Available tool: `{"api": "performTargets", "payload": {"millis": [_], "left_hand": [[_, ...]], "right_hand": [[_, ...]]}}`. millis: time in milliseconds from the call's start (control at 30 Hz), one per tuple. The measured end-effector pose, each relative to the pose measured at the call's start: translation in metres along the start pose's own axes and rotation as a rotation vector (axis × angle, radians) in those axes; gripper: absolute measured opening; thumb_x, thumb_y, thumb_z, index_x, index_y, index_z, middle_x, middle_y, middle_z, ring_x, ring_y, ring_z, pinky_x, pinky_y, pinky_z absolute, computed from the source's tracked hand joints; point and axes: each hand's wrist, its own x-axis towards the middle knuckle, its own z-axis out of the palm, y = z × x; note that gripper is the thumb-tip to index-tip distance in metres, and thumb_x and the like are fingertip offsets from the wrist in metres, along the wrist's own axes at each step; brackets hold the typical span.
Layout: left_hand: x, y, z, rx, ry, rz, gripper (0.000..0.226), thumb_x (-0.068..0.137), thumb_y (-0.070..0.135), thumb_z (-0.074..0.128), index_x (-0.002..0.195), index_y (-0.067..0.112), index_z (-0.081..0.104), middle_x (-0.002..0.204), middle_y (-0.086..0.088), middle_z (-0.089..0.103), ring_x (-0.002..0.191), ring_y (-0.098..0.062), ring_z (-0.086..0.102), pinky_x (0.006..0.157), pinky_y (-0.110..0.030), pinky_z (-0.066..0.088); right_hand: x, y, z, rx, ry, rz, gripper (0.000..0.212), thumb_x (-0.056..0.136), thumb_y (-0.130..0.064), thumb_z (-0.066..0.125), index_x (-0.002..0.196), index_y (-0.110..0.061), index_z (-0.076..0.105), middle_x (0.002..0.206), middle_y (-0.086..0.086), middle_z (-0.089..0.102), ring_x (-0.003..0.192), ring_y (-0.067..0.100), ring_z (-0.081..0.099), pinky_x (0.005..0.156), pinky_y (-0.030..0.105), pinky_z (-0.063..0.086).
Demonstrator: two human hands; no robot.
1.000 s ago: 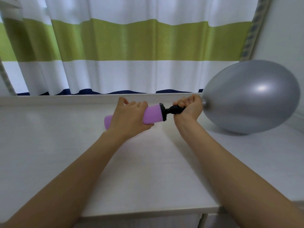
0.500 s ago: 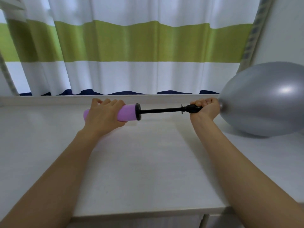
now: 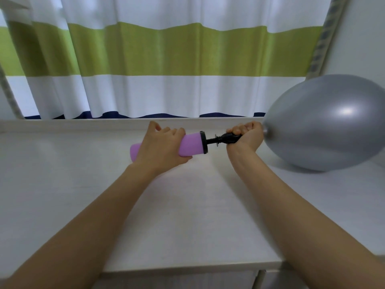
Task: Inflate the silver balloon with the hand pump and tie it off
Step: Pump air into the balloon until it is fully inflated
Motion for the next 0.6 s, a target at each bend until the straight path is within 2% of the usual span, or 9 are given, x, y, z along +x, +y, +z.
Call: {"api": "performTargets", "payload": {"millis": [200, 333, 400, 500, 600], "left_hand": [[0.002, 0.011, 0.002, 0.008, -0.023, -0.018, 0.05, 0.071, 0.058, 0.058, 0.101, 0.018, 0.052, 0.091, 0.002, 0.065, 0.08, -0.021, 0.058, 0.086, -0.038, 0.025], [0.002, 0.018, 0.002, -0.012, -0.043, 0.012, 0.07, 0.069, 0.067, 0.056, 0.125, 0.026, 0.043, 0.109, 0.004, 0.06, 0.094, -0.02, 0.056, 0.089, -0.042, 0.028], [0.006, 0.031, 0.0, -0.025, 0.009, 0.071, 0.073, 0.07, 0.068, 0.054, 0.129, 0.027, 0.041, 0.108, 0.002, 0.059, 0.094, -0.022, 0.056, 0.087, -0.042, 0.032], [0.011, 0.042, -0.002, -0.048, 0.018, 0.077, 0.06, 0.077, 0.064, 0.051, 0.122, 0.023, 0.05, 0.106, 0.0, 0.059, 0.094, -0.022, 0.055, 0.086, -0.041, 0.033], [0.008, 0.039, 0.0, -0.044, 0.024, 0.1, 0.038, 0.085, 0.05, 0.05, 0.104, 0.018, 0.057, 0.101, -0.001, 0.06, 0.09, -0.024, 0.055, 0.083, -0.04, 0.033]], "right_hand": [[-0.005, 0.009, 0.001, -0.031, 0.012, 0.012, 0.031, 0.083, -0.007, 0.031, 0.055, -0.018, 0.025, 0.037, -0.006, 0.024, 0.029, 0.013, 0.025, 0.041, 0.017, 0.032], [-0.005, 0.011, -0.003, -0.067, 0.047, 0.01, 0.032, 0.083, -0.007, 0.032, 0.055, -0.017, 0.026, 0.035, -0.006, 0.024, 0.028, 0.013, 0.026, 0.043, 0.019, 0.033], [-0.008, 0.015, -0.004, -0.104, 0.049, 0.021, 0.031, 0.084, -0.008, 0.033, 0.055, -0.017, 0.027, 0.035, -0.006, 0.025, 0.028, 0.013, 0.028, 0.044, 0.021, 0.036], [-0.012, 0.021, -0.004, -0.136, 0.039, 0.028, 0.029, 0.083, -0.009, 0.034, 0.055, -0.017, 0.028, 0.035, -0.006, 0.026, 0.029, 0.013, 0.029, 0.043, 0.022, 0.039], [-0.012, 0.024, -0.003, -0.136, 0.024, 0.035, 0.029, 0.083, -0.008, 0.034, 0.055, -0.017, 0.027, 0.035, -0.006, 0.025, 0.029, 0.013, 0.029, 0.044, 0.022, 0.039]]}}
